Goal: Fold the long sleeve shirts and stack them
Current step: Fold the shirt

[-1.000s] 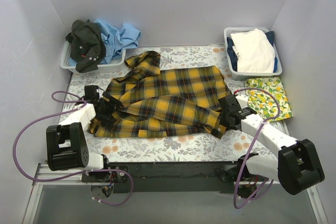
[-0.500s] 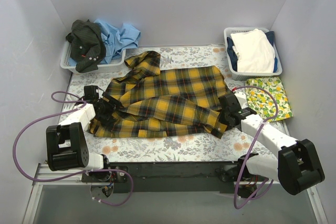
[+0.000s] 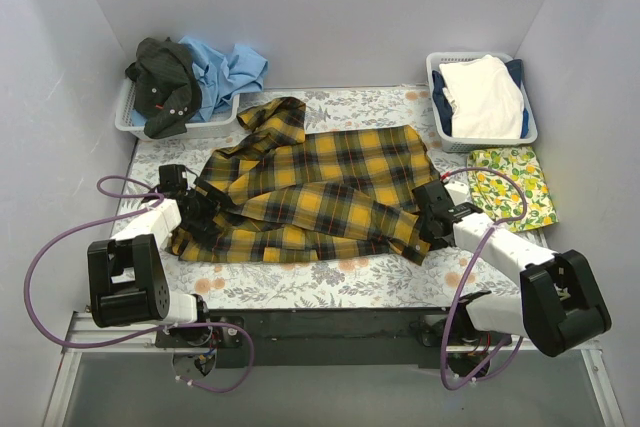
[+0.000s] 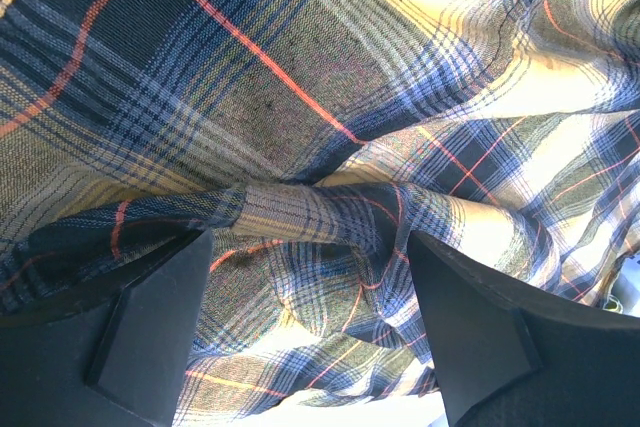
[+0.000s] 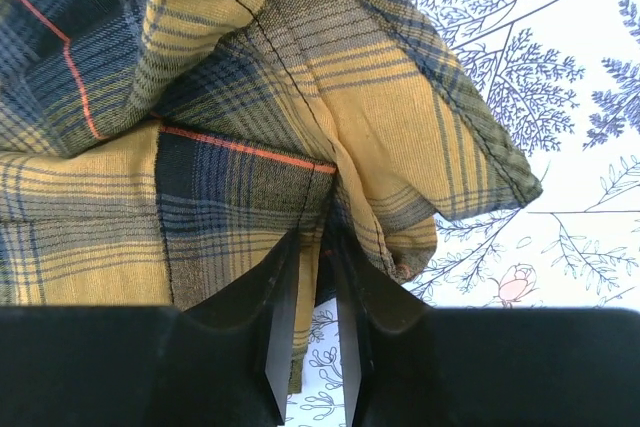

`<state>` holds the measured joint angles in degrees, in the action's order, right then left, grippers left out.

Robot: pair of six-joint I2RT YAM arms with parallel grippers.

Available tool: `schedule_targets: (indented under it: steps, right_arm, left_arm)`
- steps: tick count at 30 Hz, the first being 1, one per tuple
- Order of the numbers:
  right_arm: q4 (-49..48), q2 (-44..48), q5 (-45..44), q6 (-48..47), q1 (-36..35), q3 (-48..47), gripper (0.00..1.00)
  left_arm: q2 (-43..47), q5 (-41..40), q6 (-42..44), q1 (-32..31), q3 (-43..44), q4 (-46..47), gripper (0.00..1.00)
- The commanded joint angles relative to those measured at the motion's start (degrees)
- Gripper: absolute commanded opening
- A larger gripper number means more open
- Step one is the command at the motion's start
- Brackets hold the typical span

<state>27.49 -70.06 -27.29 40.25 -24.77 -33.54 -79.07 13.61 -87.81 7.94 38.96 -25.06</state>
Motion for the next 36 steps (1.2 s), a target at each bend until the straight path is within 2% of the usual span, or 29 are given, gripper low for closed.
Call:
schedule_targets:
  steps: [1,6,7,8,9,11,20,28,32,36]
  right_arm:
    - [-0.14,-1.65,-0.40,0.36,-0.01,-0.48,0.30]
    - [-3.40,-2.01,3.37,0.71,-0.01,1.72,0.29]
    - [-3.49,-1.83,3.47,0.97,-0.01,2.07,0.25]
    - [-3.40,-1.75,3.56,1.06,-0.01,2.07,0.14]
    - [-3.32,-1.57,3.47,1.06,-0.01,2.16,0.08]
    - [-2.88,-0.96,3.21,1.15,-0.01,1.99,0.01]
    - [2.48,4.49,0.84,0.97,-0.01,-1.61,0.01]
    - [4.15,13.10,-3.99,-4.74,-0.01,-8.37,0.01]
    - [4.07,11.80,-5.93,-7.29,-0.01,-12.07,0.01]
    - [4.33,8.37,-2.35,-8.43,-0.01,-13.31,0.01]
  left_arm:
    - [1.72,-0.07,1.15,0.67,-0.55,-1.22,0.79]
    - [1.64,-0.07,1.32,0.76,-0.20,-1.40,0.79]
    - [1.55,-0.07,1.33,0.84,-0.11,-1.48,0.79]
    - [1.55,-0.07,1.41,0.84,-0.11,-1.57,0.79]
    - [1.55,-0.16,1.41,0.76,-0.11,-1.48,0.79]
    - [1.55,-0.16,1.41,0.76,-0.20,-1.57,0.79]
    - [2.07,-0.69,1.33,1.02,-0.64,-1.84,0.79]
    - [2.25,-0.86,1.50,1.28,-0.90,-1.92,0.79]
    - [2.16,-0.95,1.50,1.37,-0.90,-1.92,0.79]
    - [1.99,-0.77,1.33,1.37,-0.55,-1.84,0.79]
